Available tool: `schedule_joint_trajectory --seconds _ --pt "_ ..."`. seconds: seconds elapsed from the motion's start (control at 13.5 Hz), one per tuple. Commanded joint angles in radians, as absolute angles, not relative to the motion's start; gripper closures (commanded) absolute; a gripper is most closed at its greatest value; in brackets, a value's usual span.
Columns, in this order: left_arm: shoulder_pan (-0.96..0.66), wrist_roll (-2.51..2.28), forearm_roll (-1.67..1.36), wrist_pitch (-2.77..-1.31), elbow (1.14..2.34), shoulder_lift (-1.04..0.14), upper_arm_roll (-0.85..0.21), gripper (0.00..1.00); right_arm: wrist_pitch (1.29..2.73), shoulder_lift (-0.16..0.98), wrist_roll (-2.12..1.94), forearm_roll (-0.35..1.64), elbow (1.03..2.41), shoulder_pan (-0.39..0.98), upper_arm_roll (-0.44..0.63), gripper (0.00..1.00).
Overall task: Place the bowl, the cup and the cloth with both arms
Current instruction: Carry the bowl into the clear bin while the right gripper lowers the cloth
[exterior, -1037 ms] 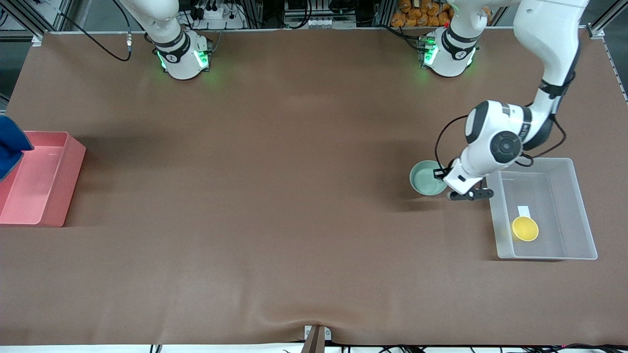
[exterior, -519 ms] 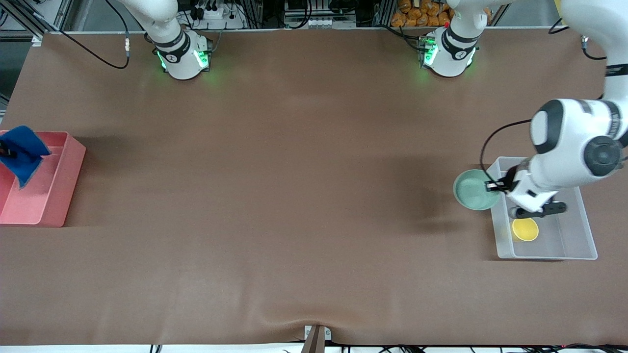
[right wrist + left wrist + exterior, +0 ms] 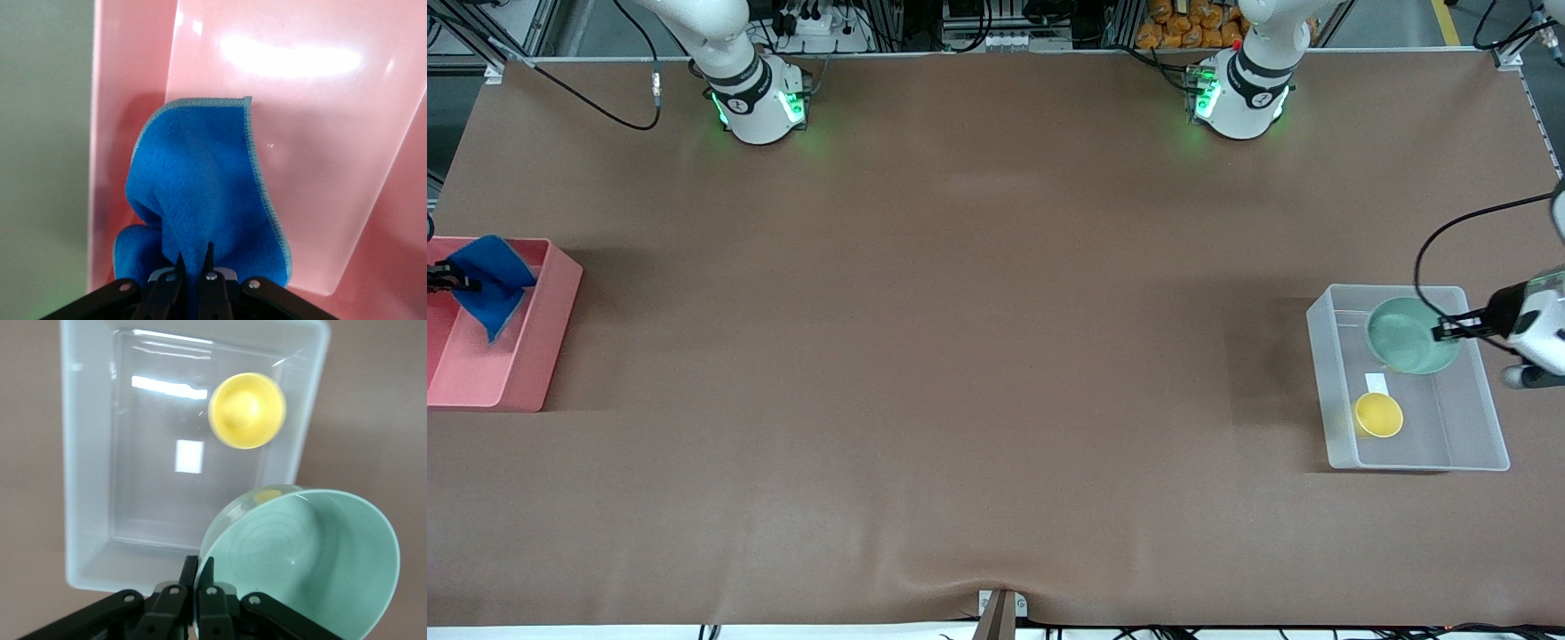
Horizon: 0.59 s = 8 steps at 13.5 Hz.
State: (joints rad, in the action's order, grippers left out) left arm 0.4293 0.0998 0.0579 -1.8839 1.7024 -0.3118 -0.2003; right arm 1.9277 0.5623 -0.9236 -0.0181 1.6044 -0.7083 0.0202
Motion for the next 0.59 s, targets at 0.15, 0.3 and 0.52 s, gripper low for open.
schedule_joint_trajectory --seconds 0.15,0.3,0.52 --pt "0.483 0.109 0.095 -1.89 1.687 -0.39 -0.21 1.0 1.957 0.615 -0.992 0.035 1.572 -0.744 0.002 1.0" --pt "0.508 0.112 0.095 -1.928 1.692 -0.416 -0.21 1.0 1.957 0.624 -0.991 0.038 1.572 -0.745 0.0 1.0" --pt "0.517 0.114 0.097 -1.991 1.7 -0.466 -0.21 1.0 1.959 0.637 -0.994 0.057 1.572 -0.747 0.002 1.0"
